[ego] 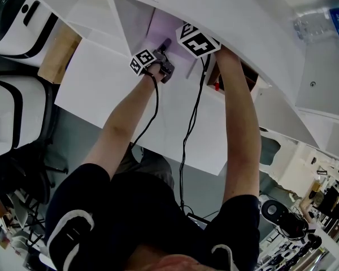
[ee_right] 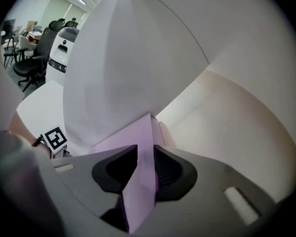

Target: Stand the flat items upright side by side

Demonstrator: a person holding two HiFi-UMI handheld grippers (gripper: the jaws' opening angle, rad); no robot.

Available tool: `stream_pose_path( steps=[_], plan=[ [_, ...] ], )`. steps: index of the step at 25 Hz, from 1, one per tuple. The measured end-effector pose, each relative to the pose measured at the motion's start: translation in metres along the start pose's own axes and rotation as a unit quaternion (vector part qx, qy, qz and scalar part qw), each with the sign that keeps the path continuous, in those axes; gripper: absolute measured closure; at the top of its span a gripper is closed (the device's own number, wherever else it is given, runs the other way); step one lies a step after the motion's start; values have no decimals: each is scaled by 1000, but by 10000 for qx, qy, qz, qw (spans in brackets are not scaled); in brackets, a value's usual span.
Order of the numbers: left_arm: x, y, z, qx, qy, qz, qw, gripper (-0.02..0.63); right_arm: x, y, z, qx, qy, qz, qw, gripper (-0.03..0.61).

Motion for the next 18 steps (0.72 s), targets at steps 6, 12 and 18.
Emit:
stream_pose_path(
  steps=[6,12,18],
  plan=[
    [2,-7,2,43,-46,-1,10000,334,-1,-3,-3,-37,119,-102,9999,471],
    [-7,2,8,-374,143,67,9992,364,4,-4,0,-116,325,-132,9993,488],
    [-29,1,17,-167,-150,-219,9995,364,5,-5,2,-74,465,-237,9986,485]
  ],
)
Point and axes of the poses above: the fingertips, and each gripper's own axes: y backward along the fingers, x to its left, z out of its top, the point moved 9 cm from there along y, backward along the fingers, and after that the axes turned 13 degrees about -z, right-handed, at the moved point
